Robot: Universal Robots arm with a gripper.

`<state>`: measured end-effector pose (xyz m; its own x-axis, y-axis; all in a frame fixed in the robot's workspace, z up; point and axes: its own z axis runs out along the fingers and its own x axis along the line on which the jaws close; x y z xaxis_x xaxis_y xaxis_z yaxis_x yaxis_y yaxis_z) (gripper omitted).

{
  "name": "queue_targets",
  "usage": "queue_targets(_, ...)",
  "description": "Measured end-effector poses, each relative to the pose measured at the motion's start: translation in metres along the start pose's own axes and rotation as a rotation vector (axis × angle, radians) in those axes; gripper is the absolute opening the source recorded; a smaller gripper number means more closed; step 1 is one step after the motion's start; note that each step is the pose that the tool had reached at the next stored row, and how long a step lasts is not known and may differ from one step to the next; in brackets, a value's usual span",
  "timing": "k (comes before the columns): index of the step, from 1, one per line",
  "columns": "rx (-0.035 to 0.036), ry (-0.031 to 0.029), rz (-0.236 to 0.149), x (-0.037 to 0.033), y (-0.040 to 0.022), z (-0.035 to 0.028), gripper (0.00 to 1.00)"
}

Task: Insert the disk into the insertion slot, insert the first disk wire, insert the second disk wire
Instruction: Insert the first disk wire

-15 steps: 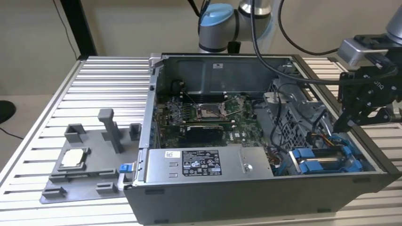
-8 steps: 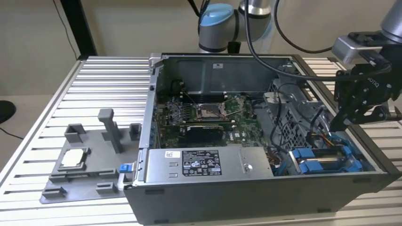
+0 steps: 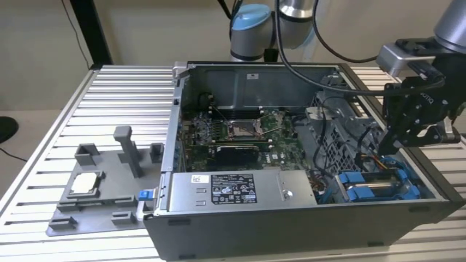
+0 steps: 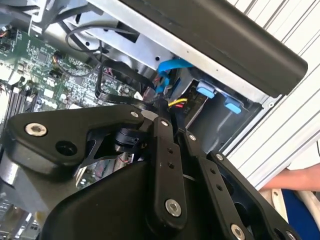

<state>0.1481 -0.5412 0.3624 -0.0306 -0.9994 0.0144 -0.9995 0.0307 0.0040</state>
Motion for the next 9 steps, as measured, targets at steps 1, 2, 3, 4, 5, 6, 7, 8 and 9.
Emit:
queue_targets(1,0.0013,-0.0001,0.0,0.0019,0.0015,0.0,0.0)
queue_targets(2,0.0025,-0.0006,0.0,0.0041,0.0029,0.0001,0.0)
queue_targets(3,0.0034,-0.0016,0.0,0.0064,0.0041,0.0001,0.0)
queue_targets(4,0.0043,-0.0043,0.0,0.0086,0.005,0.0001,0.0)
queue_targets(5,0.005,-0.0072,0.0,0.0108,0.006,0.0001,0.0)
queue_targets(6,0.0056,-0.0105,0.0,0.013,0.007,0.0002,0.0)
queue_targets(7,0.0061,-0.0137,0.0,0.015,0.0079,0.0002,0.0)
queue_targets(8,0.0067,-0.0183,0.0,0.0171,0.0088,0.0003,0.0)
queue_targets(9,0.0073,-0.024,0.0,0.019,0.0095,0.0003,0.0)
